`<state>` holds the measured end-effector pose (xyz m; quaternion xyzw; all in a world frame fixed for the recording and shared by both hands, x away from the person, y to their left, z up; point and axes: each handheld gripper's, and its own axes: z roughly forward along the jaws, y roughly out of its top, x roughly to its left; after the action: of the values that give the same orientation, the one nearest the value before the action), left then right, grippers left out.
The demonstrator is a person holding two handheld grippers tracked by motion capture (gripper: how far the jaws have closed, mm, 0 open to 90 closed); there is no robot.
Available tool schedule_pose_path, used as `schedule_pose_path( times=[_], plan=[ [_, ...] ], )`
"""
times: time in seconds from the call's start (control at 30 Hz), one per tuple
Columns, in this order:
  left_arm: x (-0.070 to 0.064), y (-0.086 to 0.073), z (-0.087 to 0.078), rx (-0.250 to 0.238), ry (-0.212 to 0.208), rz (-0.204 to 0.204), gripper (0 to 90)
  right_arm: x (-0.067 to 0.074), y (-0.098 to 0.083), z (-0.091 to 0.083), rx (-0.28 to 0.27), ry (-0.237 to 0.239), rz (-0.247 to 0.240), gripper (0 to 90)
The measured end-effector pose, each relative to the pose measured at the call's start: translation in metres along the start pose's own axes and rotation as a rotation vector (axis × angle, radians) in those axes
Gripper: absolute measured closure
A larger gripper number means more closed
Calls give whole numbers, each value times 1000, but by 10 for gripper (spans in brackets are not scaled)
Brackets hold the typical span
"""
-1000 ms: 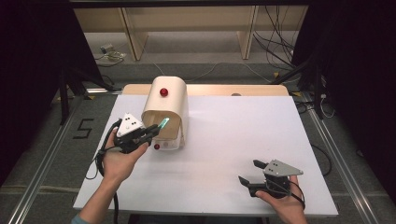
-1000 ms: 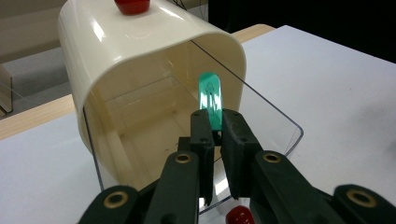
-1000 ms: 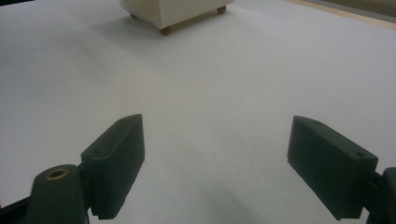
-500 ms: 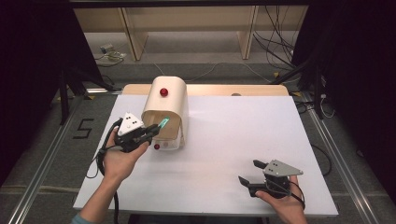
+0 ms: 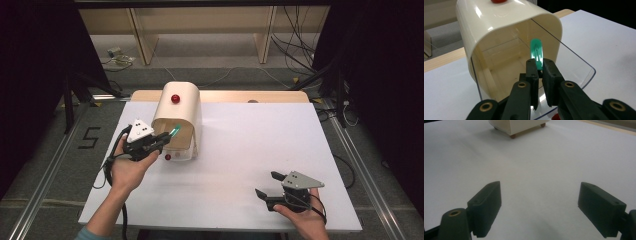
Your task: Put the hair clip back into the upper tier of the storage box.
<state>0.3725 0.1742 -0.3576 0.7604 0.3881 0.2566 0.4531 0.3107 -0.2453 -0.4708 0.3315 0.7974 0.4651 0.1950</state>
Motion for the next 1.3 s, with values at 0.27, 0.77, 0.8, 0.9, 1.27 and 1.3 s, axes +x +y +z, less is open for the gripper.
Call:
schedule_pose_path(
  times=[0.27, 0.77, 0.8, 0.9, 1.27, 1.3],
  plan=[
    [2, 1, 2, 11, -4, -2, 830, 0, 0, 0, 5, 0, 0, 200],
    [4, 1, 6, 36, -5, -9, 830, 0, 0, 0, 9, 0, 3, 200],
    [4, 1, 6, 39, -6, -8, 830, 0, 0, 0, 9, -1, 4, 200],
    [4, 2, 6, 37, -6, -6, 830, 0, 0, 0, 9, 0, 3, 200],
    [4, 3, 8, 46, -8, -4, 830, 0, 0, 0, 8, 1, 0, 200],
    [4, 4, 8, 48, -8, -2, 830, 0, 0, 0, 10, 1, 1, 200]
  ],
)
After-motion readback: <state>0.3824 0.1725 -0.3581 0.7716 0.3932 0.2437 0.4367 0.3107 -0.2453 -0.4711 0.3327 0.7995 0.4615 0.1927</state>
